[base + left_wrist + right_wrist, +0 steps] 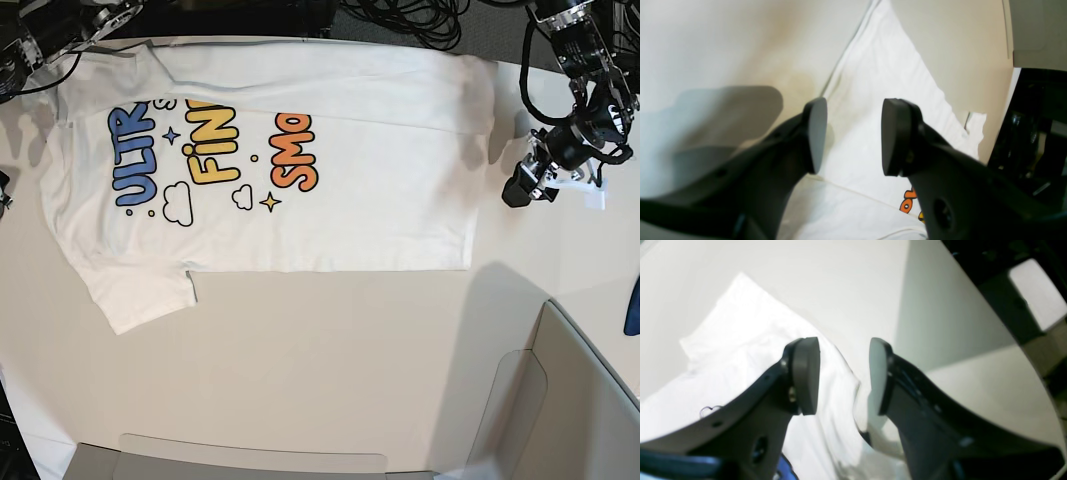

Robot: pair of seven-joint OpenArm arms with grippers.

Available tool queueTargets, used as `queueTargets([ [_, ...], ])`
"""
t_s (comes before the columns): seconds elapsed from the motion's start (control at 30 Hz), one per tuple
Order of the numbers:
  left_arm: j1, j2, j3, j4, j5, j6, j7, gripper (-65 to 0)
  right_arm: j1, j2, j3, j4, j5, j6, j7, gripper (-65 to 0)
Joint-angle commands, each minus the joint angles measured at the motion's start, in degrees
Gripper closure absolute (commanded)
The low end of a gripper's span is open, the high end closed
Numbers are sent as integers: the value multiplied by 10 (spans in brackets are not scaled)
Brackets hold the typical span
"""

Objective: Layout the t-shirt on the table in an organized manner, then fold the t-shirt properly
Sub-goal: 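Release the shirt and move both grippers back over the shirt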

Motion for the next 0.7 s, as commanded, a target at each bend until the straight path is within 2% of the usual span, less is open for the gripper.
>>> queueTargets([
  [0.0, -13, -9, -1, 0, -11, -4, -2, -267, 12, 13, -1, -5, 7, 2, 8, -245],
  [0.2, -59, -9, -1, -67, -9, -89, -2, -267, 42, 25, -1, -72, 7, 9, 8, -245],
  [0.27, -78, -9, -1, -106, -8, -106, -2, -267, 53, 28, -1, -97, 7, 40, 8, -245],
  [0.37, -112, -19, 1, -161, -8, -123, -3, -267, 72, 49, -5, -143, 7, 89, 8, -245],
  [0.53, -163, -41, 62, -238, 0, -147, -17, -267, 105, 86, -59, -213, 7, 144, 8, -245],
  [0.63, -184, -51, 110, -260, 31, -149, -45, -267, 123, 94, -95, -246, 7, 175, 8, -244],
  [0.67, -191, -52, 127, -265, 43, -154, -53, -267, 129, 101, -105, -256, 7, 175, 8, -244],
])
